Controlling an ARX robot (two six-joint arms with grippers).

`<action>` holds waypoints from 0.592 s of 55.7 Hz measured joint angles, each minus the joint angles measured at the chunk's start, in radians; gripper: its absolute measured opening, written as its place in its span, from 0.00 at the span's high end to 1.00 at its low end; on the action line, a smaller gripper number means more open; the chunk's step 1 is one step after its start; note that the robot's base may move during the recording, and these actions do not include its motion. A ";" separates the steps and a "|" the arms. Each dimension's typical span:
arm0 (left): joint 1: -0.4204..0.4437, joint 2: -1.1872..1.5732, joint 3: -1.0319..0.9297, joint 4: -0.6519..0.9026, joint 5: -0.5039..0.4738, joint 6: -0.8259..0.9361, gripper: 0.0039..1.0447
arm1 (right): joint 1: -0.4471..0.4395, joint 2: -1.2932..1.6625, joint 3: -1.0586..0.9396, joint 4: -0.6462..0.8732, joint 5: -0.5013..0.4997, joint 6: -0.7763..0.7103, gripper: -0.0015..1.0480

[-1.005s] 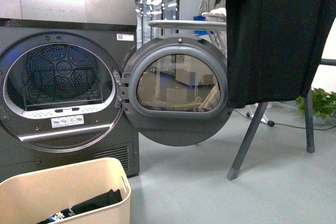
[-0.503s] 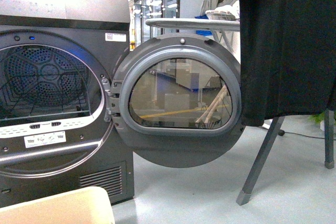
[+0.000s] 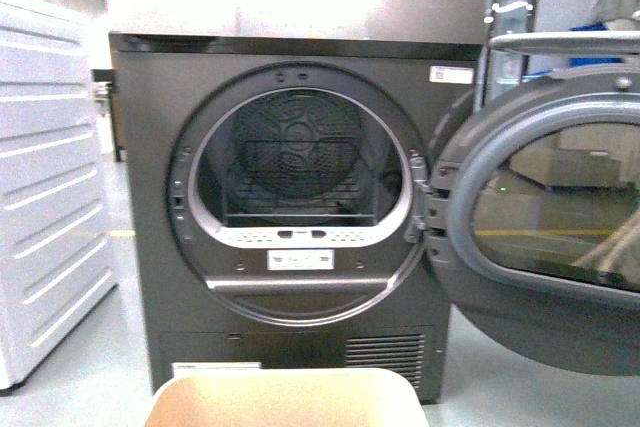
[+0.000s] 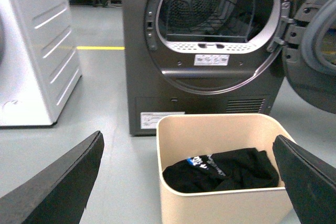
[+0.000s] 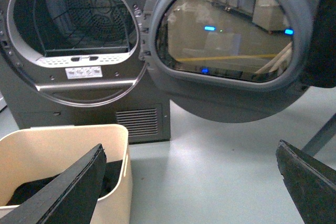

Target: Move hamper under clothes hanger

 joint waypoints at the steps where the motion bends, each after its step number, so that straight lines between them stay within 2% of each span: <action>1: 0.000 0.000 0.000 0.000 0.000 0.000 0.06 | 0.000 0.000 0.000 0.000 -0.001 0.000 0.08; 33: 0.001 -0.002 0.000 0.000 0.000 0.000 0.06 | 0.000 0.000 0.000 0.000 -0.003 0.000 0.08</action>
